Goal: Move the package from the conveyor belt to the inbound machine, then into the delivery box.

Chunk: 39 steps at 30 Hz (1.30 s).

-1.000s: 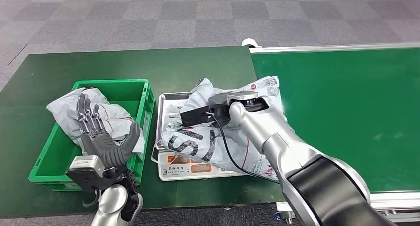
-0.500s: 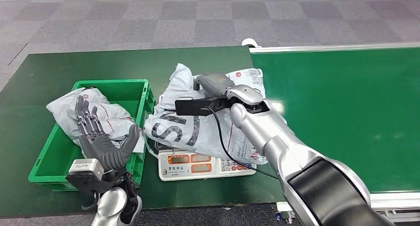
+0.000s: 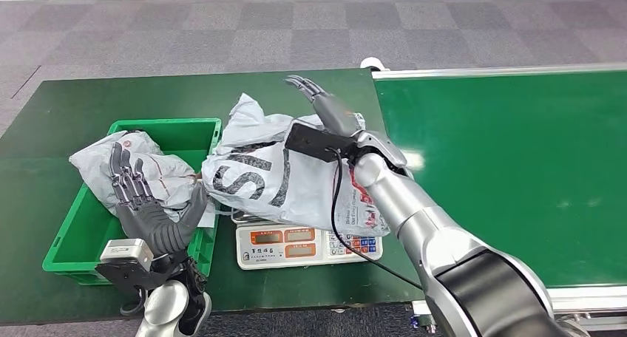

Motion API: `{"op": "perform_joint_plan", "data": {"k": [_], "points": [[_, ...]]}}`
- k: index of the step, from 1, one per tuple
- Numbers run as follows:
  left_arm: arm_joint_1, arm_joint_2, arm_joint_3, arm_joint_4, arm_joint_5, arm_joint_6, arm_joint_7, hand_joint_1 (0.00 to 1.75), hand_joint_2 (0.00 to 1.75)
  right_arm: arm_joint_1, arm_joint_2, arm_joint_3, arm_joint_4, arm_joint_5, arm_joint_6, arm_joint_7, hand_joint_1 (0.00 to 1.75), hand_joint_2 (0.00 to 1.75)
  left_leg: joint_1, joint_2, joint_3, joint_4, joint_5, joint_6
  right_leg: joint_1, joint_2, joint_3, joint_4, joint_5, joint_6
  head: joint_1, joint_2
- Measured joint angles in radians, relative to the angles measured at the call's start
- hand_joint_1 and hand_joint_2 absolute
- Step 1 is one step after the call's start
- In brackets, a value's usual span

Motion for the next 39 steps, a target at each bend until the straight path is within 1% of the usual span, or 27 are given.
{"op": "perform_joint_plan", "data": {"k": [6,8,12,17,19,21,24,31,39], "points": [[0.0,0.0,0.0,-0.001,0.0,0.0,0.0,0.0,1.75,0.015,-0.005,-0.032,-0.008,-0.024,0.021,-0.017,0.0,1.75,0.0,0.0,0.0,0.0,0.0,0.0,0.0,0.0,0.0,0.0,0.0,0.0,0.0,0.0],[0.0,0.0,0.0,-0.002,0.0,0.0,0.0,0.0,1.75,0.024,-0.009,-0.039,-0.015,-0.041,0.016,-0.037,0.0,1.75,0.0,0.0,0.0,0.0,0.0,0.0,0.0,0.0,0.0,0.0,0.0,0.0,0.0,0.0],[0.001,0.0,0.0,-0.007,-0.001,0.0,0.0,0.0,1.75,0.047,-0.014,-0.063,-0.046,-0.101,-0.016,-0.107,0.0,1.75,0.0,0.0,0.0,0.0,0.0,0.0,0.0,0.0,0.0,0.0,0.0,0.0,0.0,0.0],[0.001,0.0,0.0,-0.009,-0.004,0.001,0.0,0.0,1.75,0.071,-0.019,-0.08,-0.092,-0.156,-0.02,-0.134,0.0,1.75,0.0,0.0,0.0,0.0,0.0,0.0,0.0,0.0,0.0,0.0,0.0,0.0,0.0,0.0],[0.002,0.0,0.0,-0.009,-0.004,0.002,0.0,0.0,1.75,0.096,-0.026,-0.083,-0.141,-0.217,-0.004,-0.139,0.0,1.75,0.0,0.0,0.0,0.0,0.0,0.0,0.0,0.0,0.0,0.0,0.0,0.0,0.0,0.0],[0.002,0.001,0.0,-0.009,-0.004,0.0,0.0,0.0,1.75,0.123,-0.039,-0.084,-0.189,-0.275,0.036,-0.14,0.0,1.75,0.0,0.0,0.0,0.0,0.0,0.0,0.0,0.0,0.0,0.0,0.0,0.0,0.0,0.0],[0.002,0.001,0.0,-0.008,-0.005,-0.003,0.0,0.0,1.75,0.157,-0.064,-0.084,-0.225,-0.315,0.081,-0.139,0.0,1.75,0.0,0.0,0.0,0.0,-0.001,0.001,0.0,0.0,0.0,0.0,0.0,0.0,0.0,0.0],[0.002,0.002,0.0,-0.008,-0.01,-0.004,0.0,0.0,1.75,0.229,-0.103,-0.082,-0.333,-0.409,0.063,-0.141,0.0,1.75,0.0,0.0,0.0,0.0,-0.001,0.001,-0.001,0.0,0.0,0.0,0.0,0.0,0.0,0.0],[0.002,0.002,0.0,-0.008,-0.011,-0.004,0.0,0.0,1.75,0.262,-0.12,-0.081,-0.399,-0.418,0.057,-0.141,0.0,1.75,0.0,0.0,0.0,0.0,-0.001,0.001,-0.001,0.001,0.0,0.0,0.0,0.0,0.0,0.0]]}}
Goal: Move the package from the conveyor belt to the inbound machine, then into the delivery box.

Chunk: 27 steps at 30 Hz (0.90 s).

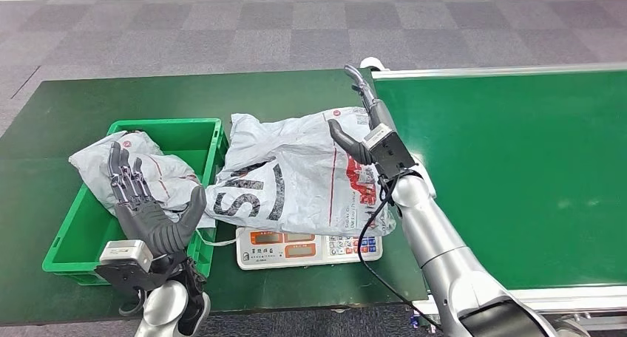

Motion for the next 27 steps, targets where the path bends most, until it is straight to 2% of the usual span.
{"op": "perform_joint_plan", "data": {"k": [14,19,23,25,27], "points": [[0.0,0.0,0.0,0.0,-0.001,0.0,0.0,0.0,1.75,0.007,-0.007,0.0,-0.021,-0.004,-0.003,0.0,0.0,1.75,0.0,0.0,0.0,0.0,0.0,0.0,0.0,0.0,0.0,0.0,0.0,0.0,0.0,0.0],[0.0,0.0,0.0,0.001,-0.003,-0.002,0.0,0.0,1.75,0.032,-0.01,0.001,-0.084,-0.08,-0.051,0.0,0.0,1.75,0.0,0.0,0.0,0.0,0.0,0.0,0.0,0.0,0.0,0.0,0.0,0.0,0.0,0.0],[0.0,0.0,0.0,0.002,-0.002,-0.007,0.001,0.0,1.75,0.044,-0.013,0.001,-0.122,-0.091,-0.061,0.0,0.0,1.75,0.0,0.001,0.001,0.0,0.0,0.0,0.0,0.001,-0.001,0.0,0.0,0.0,0.0,0.0],[-0.007,0.001,0.0,0.015,0.02,-0.058,0.028,0.0,1.75,0.074,-0.017,-0.005,-0.158,-0.122,-0.124,0.0,0.0,1.75,0.0,0.0,0.002,0.0,-0.001,0.001,0.0,0.0,-0.001,-0.001,-0.001,0.001,0.0,0.0],[-0.041,0.01,0.0,0.077,0.066,-0.186,0.099,0.0,1.75,0.173,-0.023,-0.036,-0.267,-0.185,-0.292,-0.001,0.0,1.75,0.0,-0.007,0.004,0.0,-0.001,0.002,0.001,-0.007,0.004,-0.003,-0.005,0.002,0.0,0.0]]}}
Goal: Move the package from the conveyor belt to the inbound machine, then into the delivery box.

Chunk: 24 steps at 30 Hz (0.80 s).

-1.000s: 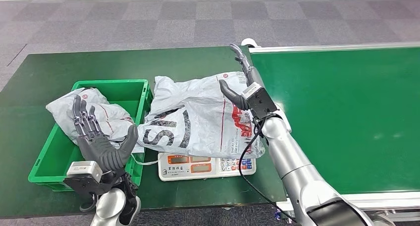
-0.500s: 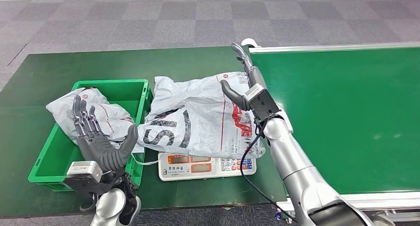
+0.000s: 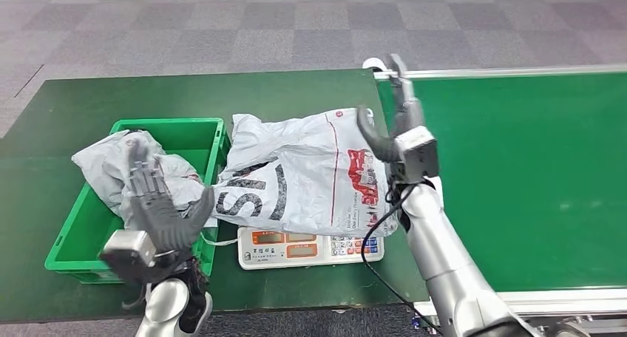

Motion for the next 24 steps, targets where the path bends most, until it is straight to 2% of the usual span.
{"op": "perform_joint_plan", "data": {"k": [2,3,6,11,18,21,24], "points": [[-0.051,0.015,0.003,0.1,0.025,-0.119,0.045,0.0,1.75,0.141,-0.006,-0.051,-0.15,-0.048,-0.16,0.0,0.0,1.75,0.0,-0.007,0.0,0.0,-0.001,0.0,0.0,-0.008,0.005,0.0,-0.003,0.0,0.0,0.0],[-0.079,0.021,0.007,0.152,0.019,-0.149,0.048,0.0,1.75,0.204,-0.009,-0.076,-0.217,-0.057,-0.187,0.0,0.0,1.75,0.0,-0.008,-0.001,0.0,-0.001,0.0,-0.001,-0.008,0.005,0.001,-0.003,-0.001,0.0,0.0],[-0.173,0.025,0.017,0.296,-0.066,-0.168,0.041,0.0,1.75,0.306,-0.013,-0.128,-0.344,-0.04,-0.137,0.0,0.0,1.75,-0.001,0.001,-0.002,0.0,-0.003,-0.001,-0.003,0.0,0.0,0.002,0.0,-0.001,0.0,0.0],[-0.317,0.01,0.014,0.479,-0.247,-0.163,0.063,0.0,1.75,0.328,-0.005,-0.172,-0.365,0.016,-0.025,0.001,0.0,1.75,-0.001,0.007,-0.001,0.0,-0.003,0.0,-0.003,0.006,-0.001,0.001,0.002,0.001,0.0,0.0],[-0.471,-0.034,-0.025,0.717,-0.416,-0.158,0.107,0.0,1.75,0.329,0.017,-0.192,-0.353,0.049,0.043,0.026,0.0,1.75,-0.001,0.007,-0.001,0.0,-0.002,0.0,-0.003,0.006,-0.001,0.002,0.003,0.0,0.0,0.0],[-0.519,-0.055,-0.058,0.78,-0.498,-0.156,0.176,0.0,1.75,0.328,0.017,-0.193,-0.341,0.065,0.064,0.046,0.0,1.75,-0.001,0.006,-0.002,0.0,-0.002,0.0,-0.003,0.006,-0.001,0.002,0.003,0.0,0.0,0.0],[-0.559,-0.069,-0.109,0.839,-0.638,-0.098,0.303,0.0,1.75,0.329,0.017,-0.197,-0.334,0.075,0.074,0.058,0.0,1.75,-0.001,0.006,-0.002,0.0,-0.002,0.0,-0.003,0.006,-0.001,0.002,0.003,0.0,0.0,0.0]]}}
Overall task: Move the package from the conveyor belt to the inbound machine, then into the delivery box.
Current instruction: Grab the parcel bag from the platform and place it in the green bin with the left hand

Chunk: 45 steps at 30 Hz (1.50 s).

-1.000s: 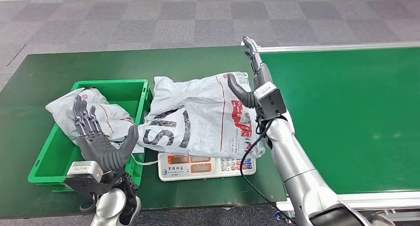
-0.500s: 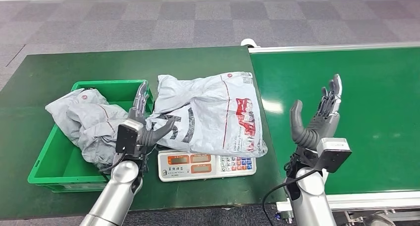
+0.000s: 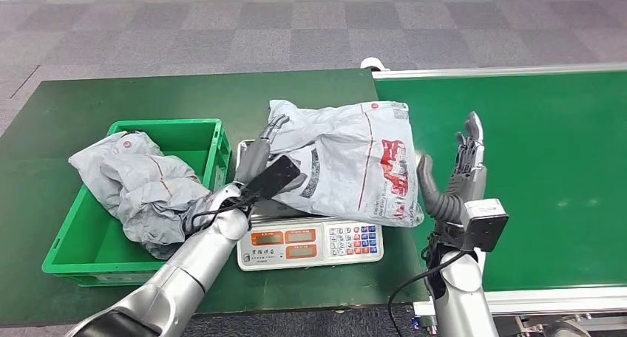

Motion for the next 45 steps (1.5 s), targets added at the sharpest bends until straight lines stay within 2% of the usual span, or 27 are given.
{"op": "perform_joint_plan", "data": {"k": [4,6,15,18,19,20,23,24,33,42,45], "points": [[-0.035,-0.011,-0.084,0.07,-0.228,0.069,0.186,0.0,1.75,0.007,0.0,-0.01,0.0,0.018,0.013,0.019,0.0,1.75,0.0,0.0,0.0,0.0,0.0,0.0,0.0,0.0,0.0,0.0,0.0,0.0,0.0,0.0],[-0.043,-0.015,-0.118,0.096,-0.288,0.07,0.236,0.0,1.75,0.009,0.0,-0.015,0.0,0.024,0.019,0.021,0.0,1.75,0.0,0.0,0.0,0.0,0.0,0.0,0.0,0.0,0.0,0.0,0.0,0.0,0.0,0.0],[-0.055,-0.02,-0.172,0.142,-0.317,0.067,0.264,0.0,1.75,0.01,0.0,-0.028,0.0,0.027,0.021,0.03,0.0,1.75,0.0,0.0,0.0,0.0,0.0,0.0,0.0,0.001,0.0,0.0,0.0,0.0,0.0,0.0],[-0.066,-0.02,-0.192,0.156,-0.381,0.005,0.33,0.0,1.75,0.01,0.0,-0.029,0.0,0.032,0.022,0.031,0.0,1.75,0.0,0.0,0.0,0.0,0.0,0.0,0.0,0.001,0.0,0.0,0.0,0.0,0.0,0.0],[-0.071,-0.021,-0.2,0.16,-0.415,-0.025,0.363,0.05,1.75,0.01,0.0,-0.03,0.0,0.034,0.023,0.032,0.0,1.75,0.0,0.0,0.001,0.0,0.0,0.0,0.0,0.0,0.001,0.0,0.0,0.0,0.0,0.0],[-0.076,-0.022,-0.206,0.163,-0.449,-0.049,0.394,0.31,1.75,0.011,0.0,-0.031,0.0,0.037,0.024,0.032,0.0,1.75,0.0,0.0,0.001,0.0,0.0,0.0,0.0,0.0,0.002,0.0,0.0,0.0,0.0,0.0],[-0.082,-0.025,-0.211,0.17,-0.508,-0.085,0.441,1.57,1.75,0.014,0.0,-0.033,0.0,0.042,0.029,0.033,0.0,1.75,0.0,0.0,0.003,0.0,-0.001,0.001,0.0,0.0,0.004,0.0,-0.001,0.001,0.0,0.0],[-0.081,-0.026,-0.212,0.172,-0.517,-0.092,0.444,1.75,1.75,0.016,0.0,-0.033,0.0,0.043,0.031,0.033,0.0,1.75,0.0,0.0,0.004,0.0,-0.001,0.001,0.0,0.0,0.004,0.0,-0.001,0.001,0.0,0.0],[-0.072,-0.026,-0.212,0.178,-0.541,-0.111,0.431,1.75,1.75,0.022,0.0,-0.033,0.003,0.044,0.038,0.033,0.0,1.75,0.0,0.0,0.004,0.0,-0.001,0.001,0.0,0.0,0.005,0.0,-0.001,0.001,0.0,0.0],[-0.004,-0.012,-0.156,0.139,-0.555,0.03,0.293,1.75,1.75,0.034,0.0,-0.033,0.003,0.046,0.04,0.035,0.0,1.75,0.0,0.0,0.004,0.0,0.0,0.001,0.0,0.0,0.004,0.0,-0.001,0.001,0.0,0.0],[0.013,-0.01,-0.136,0.123,-0.545,0.052,0.272,1.75,1.75,0.041,0.0,-0.033,0.002,0.047,0.04,0.035,0.0,1.75,0.0,0.0,0.003,0.0,-0.001,0.001,0.0,0.0,0.004,0.0,-0.001,0.001,0.0,0.0]]}}
